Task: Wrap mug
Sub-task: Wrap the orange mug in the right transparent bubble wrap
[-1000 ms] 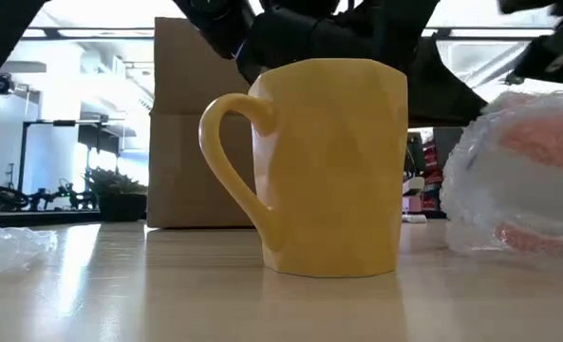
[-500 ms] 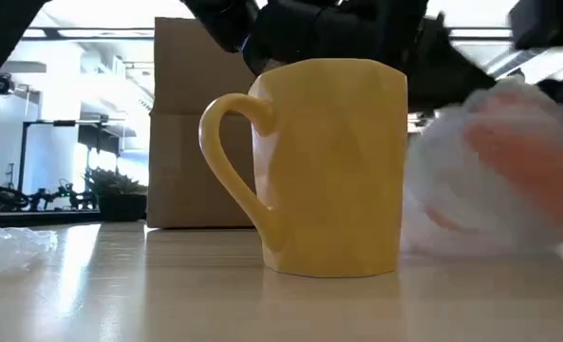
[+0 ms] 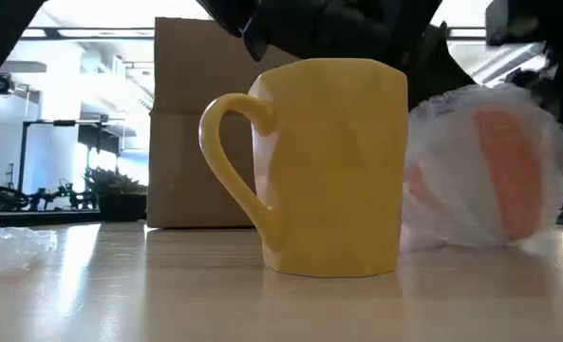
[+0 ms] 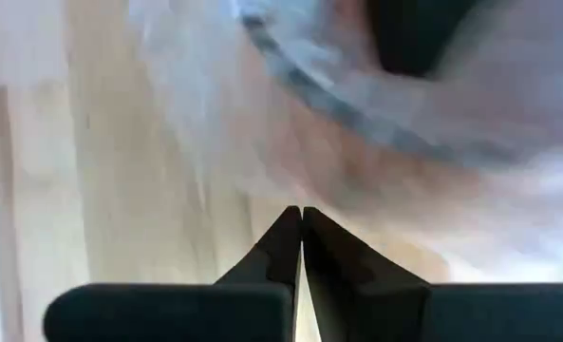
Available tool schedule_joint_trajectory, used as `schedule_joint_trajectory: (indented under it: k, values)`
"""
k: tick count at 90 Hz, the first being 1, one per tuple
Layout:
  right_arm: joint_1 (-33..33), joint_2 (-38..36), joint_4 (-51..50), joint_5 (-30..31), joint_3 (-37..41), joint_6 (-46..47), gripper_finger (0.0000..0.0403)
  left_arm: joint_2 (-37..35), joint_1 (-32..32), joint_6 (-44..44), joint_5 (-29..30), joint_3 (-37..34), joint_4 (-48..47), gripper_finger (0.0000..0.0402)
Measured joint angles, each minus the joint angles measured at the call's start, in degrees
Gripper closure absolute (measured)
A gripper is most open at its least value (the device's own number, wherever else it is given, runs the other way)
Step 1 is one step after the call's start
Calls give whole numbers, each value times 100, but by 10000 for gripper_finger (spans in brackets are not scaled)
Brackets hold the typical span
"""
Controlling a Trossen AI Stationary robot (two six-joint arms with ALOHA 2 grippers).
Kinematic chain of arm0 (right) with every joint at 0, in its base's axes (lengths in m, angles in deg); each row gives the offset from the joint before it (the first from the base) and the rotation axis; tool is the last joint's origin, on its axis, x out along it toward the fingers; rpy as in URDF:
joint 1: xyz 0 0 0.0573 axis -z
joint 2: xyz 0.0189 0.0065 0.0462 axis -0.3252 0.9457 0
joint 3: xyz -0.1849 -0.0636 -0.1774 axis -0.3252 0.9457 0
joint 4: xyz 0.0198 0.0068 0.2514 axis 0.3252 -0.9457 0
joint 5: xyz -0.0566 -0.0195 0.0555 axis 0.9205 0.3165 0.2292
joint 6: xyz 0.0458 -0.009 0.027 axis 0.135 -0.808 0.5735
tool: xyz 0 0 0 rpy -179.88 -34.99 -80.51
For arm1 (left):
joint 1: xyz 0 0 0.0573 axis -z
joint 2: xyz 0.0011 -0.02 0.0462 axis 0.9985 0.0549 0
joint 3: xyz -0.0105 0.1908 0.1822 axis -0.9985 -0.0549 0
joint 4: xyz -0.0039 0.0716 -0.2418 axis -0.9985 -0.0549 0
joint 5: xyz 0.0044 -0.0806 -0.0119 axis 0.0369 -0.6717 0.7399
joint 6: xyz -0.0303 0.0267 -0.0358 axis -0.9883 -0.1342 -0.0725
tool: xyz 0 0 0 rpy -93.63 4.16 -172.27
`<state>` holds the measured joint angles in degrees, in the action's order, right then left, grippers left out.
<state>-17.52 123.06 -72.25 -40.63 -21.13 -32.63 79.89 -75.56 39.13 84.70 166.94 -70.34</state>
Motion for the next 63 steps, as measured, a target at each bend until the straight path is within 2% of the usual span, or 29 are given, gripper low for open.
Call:
schedule_joint_trajectory:
  k: [12, 23, 44, 49, 63]
  values:
    - [-21, -793, -460, 39, -51, -133, 403, -4, -4, 28, 5, 9, 127, 402]
    - [17, -1395, -913, 355, -50, 23, 403, -77, -4, 45, 4, 9, 71, 402]
    - [16, -1800, -2456, 997, 195, 1223, 403, -209, -2, 115, 2, 10, 20, 402]
    - [23, -1796, -2392, 1106, 356, 1342, 403, -184, -2, 115, 2, 9, 28, 402]
    - [49, -1587, -1238, 1115, 797, 997, 403, -91, -2, 115, 2, 9, 26, 402]
